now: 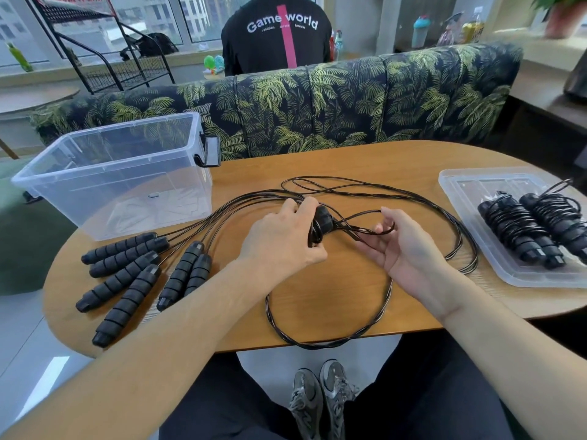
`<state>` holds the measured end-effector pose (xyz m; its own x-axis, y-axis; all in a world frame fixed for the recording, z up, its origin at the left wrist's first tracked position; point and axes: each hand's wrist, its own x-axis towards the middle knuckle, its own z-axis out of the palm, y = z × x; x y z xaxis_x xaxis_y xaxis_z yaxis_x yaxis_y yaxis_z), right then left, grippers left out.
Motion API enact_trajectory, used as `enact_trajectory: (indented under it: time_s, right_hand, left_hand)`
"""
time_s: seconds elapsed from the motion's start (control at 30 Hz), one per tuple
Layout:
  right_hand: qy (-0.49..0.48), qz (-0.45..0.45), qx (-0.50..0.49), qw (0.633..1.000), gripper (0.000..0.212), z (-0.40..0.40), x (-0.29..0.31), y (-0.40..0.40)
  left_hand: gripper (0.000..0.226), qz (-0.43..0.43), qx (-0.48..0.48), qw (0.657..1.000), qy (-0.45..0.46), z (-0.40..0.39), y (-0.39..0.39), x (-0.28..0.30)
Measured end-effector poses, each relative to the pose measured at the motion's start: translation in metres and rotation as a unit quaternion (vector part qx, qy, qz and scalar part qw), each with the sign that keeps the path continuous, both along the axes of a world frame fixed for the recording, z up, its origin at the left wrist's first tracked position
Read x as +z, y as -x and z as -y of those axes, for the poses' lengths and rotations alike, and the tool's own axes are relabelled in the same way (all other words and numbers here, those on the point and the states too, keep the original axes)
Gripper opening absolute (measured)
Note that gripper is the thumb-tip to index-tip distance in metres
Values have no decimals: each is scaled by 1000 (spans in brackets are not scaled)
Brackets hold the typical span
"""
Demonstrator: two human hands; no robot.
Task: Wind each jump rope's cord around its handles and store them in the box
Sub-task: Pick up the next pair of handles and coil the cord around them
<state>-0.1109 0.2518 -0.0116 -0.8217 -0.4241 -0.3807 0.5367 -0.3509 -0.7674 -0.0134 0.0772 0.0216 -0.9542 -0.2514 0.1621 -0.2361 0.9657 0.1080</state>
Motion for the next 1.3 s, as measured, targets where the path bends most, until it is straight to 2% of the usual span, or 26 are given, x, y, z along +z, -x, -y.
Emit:
enact_trajectory:
  time_s: [0.07, 0.17, 0.27, 0.4, 0.5, 0.57, 0.63, 0.7, 0.8, 0.87, 0.93, 1.0, 1.1, 1.2, 1.3]
  right_hand:
    - [-26, 2, 32, 999, 29, -2, 4, 0]
    - [-23, -13, 44, 999, 60, -8, 12, 1]
    - [-8, -13, 45, 999, 74, -17, 16, 1]
    - [-21, -12, 61, 998, 57, -26, 15, -2]
    - [-22, -21, 2, 1000, 46, -36, 16, 2]
    - [-34, -14, -34, 999, 49, -44, 16, 9]
    - [-62, -28, -17, 998, 52, -53, 14, 13]
    - [-91, -81, 21, 992, 44, -61, 8, 16]
    - [-121, -130, 11, 984, 42, -77, 4, 24]
    - [-138, -147, 5, 979, 46, -92, 3, 33]
    - [-158, -173, 10, 972, 44, -108, 1, 42]
    - [-192, -207, 14, 959, 37, -126, 4, 48]
    - [-270, -263, 2, 926, 42, -152, 14, 59]
    - [-329, -278, 18, 902, 48, -177, 23, 74]
    - [-348, -263, 9, 900, 59, -206, 27, 92]
  left_hand:
    - [69, 26, 12, 997, -69, 0, 6, -1]
    - [71, 44, 25, 992, -117, -1, 23, -2]
    - [70, 67, 40, 966, -246, -9, 47, 1]
    - [81, 48, 27, 952, -302, -26, 71, 7]
    - [97, 35, 24, 950, -309, -44, 87, 11]
    - [104, 32, 17, 942, -333, -59, 95, 12]
    - [102, 30, 16, 923, -384, -76, 103, 11]
    - [99, 28, 21, 905, -425, -95, 110, 10]
    - [90, 18, 52, 884, -464, -120, 124, 9]
    - [75, 9, 65, 851, -521, -135, 131, 11]
    - [58, 19, 64, 793, -605, -147, 138, 14]
    - [40, 34, 57, 753, -654, -159, 142, 15]
    - [39, 29, 42, 707, -706, -174, 145, 15]
    - [45, 19, 19, 678, -735, -196, 148, 16]
    - [46, 21, -16, 673, -739, -218, 157, 15]
